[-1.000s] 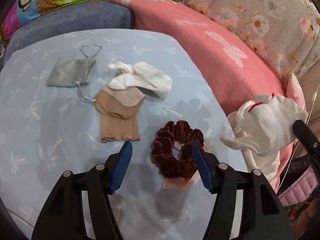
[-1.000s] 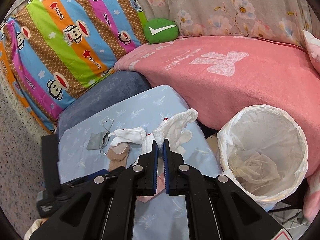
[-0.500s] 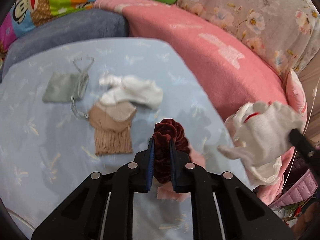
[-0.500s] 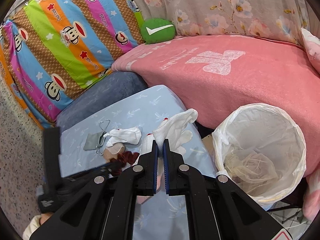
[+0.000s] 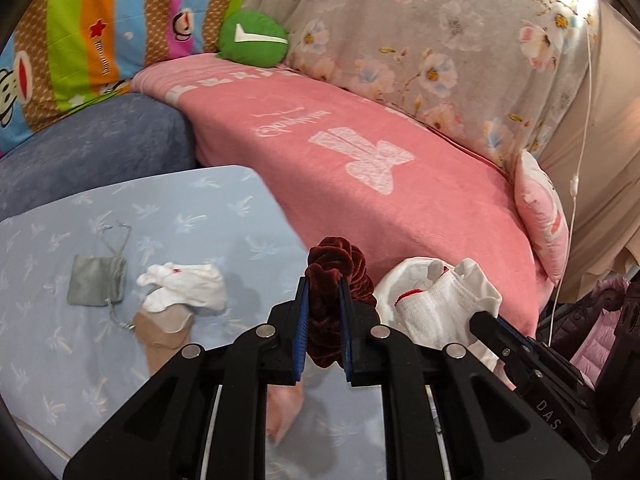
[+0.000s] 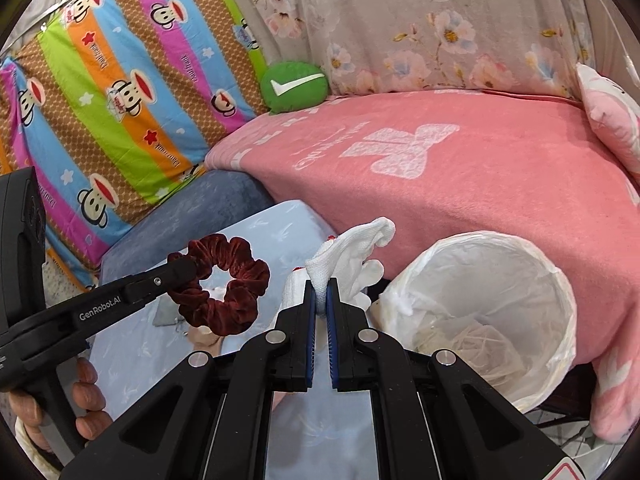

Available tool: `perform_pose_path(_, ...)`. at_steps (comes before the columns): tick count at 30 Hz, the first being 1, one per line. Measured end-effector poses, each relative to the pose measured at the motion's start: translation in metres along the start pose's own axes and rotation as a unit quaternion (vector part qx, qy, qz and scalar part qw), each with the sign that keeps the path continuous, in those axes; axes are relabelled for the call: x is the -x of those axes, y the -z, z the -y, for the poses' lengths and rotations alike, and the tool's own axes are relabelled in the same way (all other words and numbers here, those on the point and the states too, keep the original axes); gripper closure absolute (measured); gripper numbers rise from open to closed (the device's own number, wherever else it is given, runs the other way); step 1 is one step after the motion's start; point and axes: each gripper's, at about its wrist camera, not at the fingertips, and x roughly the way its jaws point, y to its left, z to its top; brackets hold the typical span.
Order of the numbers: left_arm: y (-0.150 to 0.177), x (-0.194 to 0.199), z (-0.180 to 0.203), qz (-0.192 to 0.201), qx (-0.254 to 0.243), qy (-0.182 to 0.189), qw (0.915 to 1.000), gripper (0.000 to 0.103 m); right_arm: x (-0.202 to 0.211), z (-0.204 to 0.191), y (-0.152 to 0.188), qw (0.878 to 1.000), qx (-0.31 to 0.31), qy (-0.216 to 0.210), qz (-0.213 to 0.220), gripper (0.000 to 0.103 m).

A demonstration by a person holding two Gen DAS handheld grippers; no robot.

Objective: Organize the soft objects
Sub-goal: 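Carry the scrunchie and white sock over the bin and open both tools, then move both tools back over the pink cloth and beige stocking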

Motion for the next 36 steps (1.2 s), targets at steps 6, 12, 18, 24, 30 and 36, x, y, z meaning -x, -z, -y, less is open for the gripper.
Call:
perform_pose_path(6, -0.005, -0.017, 0.039, -0.012, -0.031, 0.026, 0.9991, 0.089, 0.015, 0.041, -0.010, 0.999, -0.028, 0.027, 0.018, 0.098)
perform_pose_path(12, -0.006, -0.040, 0.078, -0.031, -0.060, 0.056, 0.9961, 0.089, 0.026, 0.077, -0.017, 0.997, -0.054, 0.051, 0.032, 0.098)
perform_pose_path(18, -0.005, -0.054, 0.105, -0.037, -0.075, 0.083, 0.9931, 0.086, 0.033, 0.106, -0.021, 0.994, -0.073, 0.071, 0.041, 0.098)
perform_pose_path(24, -0.002, -0.055, 0.117, -0.023, -0.082, 0.070, 0.9939, 0.040, 0.032, 0.119, -0.023, 0.992, -0.083, 0.083, 0.046, 0.092)
perform_pose_path(30, -0.001, -0.054, 0.111, -0.021, -0.078, 0.049, 0.9955, 0.039, 0.032, 0.117, -0.022, 0.992, -0.083, 0.081, 0.047, 0.086)
perform_pose_path(36, 0.004, -0.047, 0.094, -0.020, -0.063, 0.033, 0.9972, 0.039, 0.027, 0.099, -0.019, 0.994, -0.071, 0.072, 0.039, 0.080)
